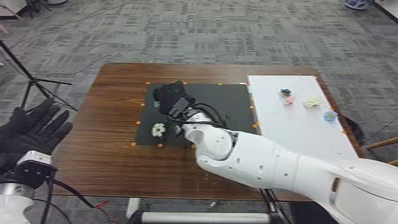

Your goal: Arrange flowers

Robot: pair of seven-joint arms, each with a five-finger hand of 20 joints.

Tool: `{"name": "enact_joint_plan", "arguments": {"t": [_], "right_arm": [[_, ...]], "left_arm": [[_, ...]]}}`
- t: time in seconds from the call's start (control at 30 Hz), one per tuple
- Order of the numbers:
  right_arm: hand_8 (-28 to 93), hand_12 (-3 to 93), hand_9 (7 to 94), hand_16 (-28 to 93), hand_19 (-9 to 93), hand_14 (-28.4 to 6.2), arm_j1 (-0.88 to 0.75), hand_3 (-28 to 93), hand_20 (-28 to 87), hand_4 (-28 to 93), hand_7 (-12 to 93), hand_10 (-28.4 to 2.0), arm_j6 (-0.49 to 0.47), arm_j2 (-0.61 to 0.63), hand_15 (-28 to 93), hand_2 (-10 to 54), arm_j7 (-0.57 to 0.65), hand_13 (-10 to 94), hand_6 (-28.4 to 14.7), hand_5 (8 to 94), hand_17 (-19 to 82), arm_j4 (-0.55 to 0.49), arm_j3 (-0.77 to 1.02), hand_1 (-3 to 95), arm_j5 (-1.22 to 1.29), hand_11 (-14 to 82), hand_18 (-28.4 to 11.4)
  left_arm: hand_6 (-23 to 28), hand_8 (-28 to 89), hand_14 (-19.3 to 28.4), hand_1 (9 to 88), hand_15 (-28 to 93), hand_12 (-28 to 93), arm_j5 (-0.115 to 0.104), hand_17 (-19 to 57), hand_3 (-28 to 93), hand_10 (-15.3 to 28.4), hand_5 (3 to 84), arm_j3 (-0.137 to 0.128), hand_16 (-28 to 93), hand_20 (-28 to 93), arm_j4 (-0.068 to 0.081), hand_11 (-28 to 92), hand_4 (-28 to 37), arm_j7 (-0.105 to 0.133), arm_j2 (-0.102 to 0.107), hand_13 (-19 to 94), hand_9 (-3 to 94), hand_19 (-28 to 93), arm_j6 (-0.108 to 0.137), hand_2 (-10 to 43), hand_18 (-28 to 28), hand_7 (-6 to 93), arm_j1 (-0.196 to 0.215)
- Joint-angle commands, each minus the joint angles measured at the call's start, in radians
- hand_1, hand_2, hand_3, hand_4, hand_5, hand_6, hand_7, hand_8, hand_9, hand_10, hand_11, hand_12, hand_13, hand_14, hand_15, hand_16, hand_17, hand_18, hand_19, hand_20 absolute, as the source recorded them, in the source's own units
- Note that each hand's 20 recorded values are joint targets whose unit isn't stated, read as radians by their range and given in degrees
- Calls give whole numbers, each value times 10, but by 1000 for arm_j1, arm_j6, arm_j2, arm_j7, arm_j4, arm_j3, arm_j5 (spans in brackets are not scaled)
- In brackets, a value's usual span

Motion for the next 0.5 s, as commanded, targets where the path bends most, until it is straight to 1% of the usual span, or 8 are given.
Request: {"name": "enact_joint_plan", "arguments": {"t": [0.03,0.13,0.17,0.2,0.27,0.33,0.43,0.5], "right_arm": [[-25,463,833,427,803,-95,-6,680,425,-283,206,-69,-57,-31,683,-95,39,689,0,700,344,22,18,604,-74,166,-241],[-28,445,822,421,799,-97,-16,671,421,-283,206,-74,-72,-28,682,-95,65,681,-3,687,338,16,17,599,-85,151,-242],[-30,437,818,418,798,-99,-29,668,419,-283,205,-75,-91,-33,682,-95,49,680,-4,685,336,27,38,596,-93,145,-243],[-31,431,817,414,798,-99,-30,663,418,-283,204,-75,-97,-31,682,-95,56,677,-6,682,335,24,35,596,-101,141,-243],[-34,424,809,410,797,-101,-42,660,416,-283,201,-76,-122,-25,683,-95,66,673,-6,677,334,13,44,594,-100,135,-244],[-36,419,805,408,797,-101,-52,659,414,-283,200,-77,-149,-23,684,-95,74,669,-7,673,332,4,52,592,-104,131,-243],[-42,409,796,404,795,-104,-65,653,410,-283,195,-80,-163,-21,685,-95,85,663,-7,663,328,-5,60,591,-105,123,-244],[-53,400,792,398,794,-104,-59,650,408,-283,191,-81,-157,-13,686,-95,113,661,-7,657,327,-19,38,588,-95,118,-245]], "left_arm": [[69,-61,129,244,200,142,13,-36,680,115,364,12,-1,128,0,111,-283,-18,1,221,297,155,1,167,110,89,-17],[69,-61,128,245,200,142,12,-36,679,115,364,7,-2,128,-2,110,-283,-18,-1,221,297,155,3,167,110,89,-12],[69,-61,128,245,200,142,13,-35,680,115,365,10,-2,128,3,111,-283,-24,-1,221,297,154,4,167,110,88,-22],[69,-61,129,245,200,142,14,-35,680,115,365,4,-2,128,-2,110,-283,-23,-3,221,297,154,1,167,110,88,-13],[69,-61,128,244,201,142,16,-35,681,115,365,1,-1,128,-6,111,-283,-24,-4,221,297,154,-4,167,110,88,-6],[69,-60,128,244,201,142,14,-36,682,114,365,-6,-1,128,-10,110,-283,-17,-4,221,297,154,-6,166,110,88,6],[70,-60,129,245,201,142,14,-36,683,115,365,-12,-2,128,-12,111,-283,-21,-6,221,297,154,-11,166,110,88,13],[70,-61,128,246,202,142,13,-36,681,115,365,-9,-1,128,-9,110,-283,-26,-3,221,296,154,-12,165,110,88,7]]}}
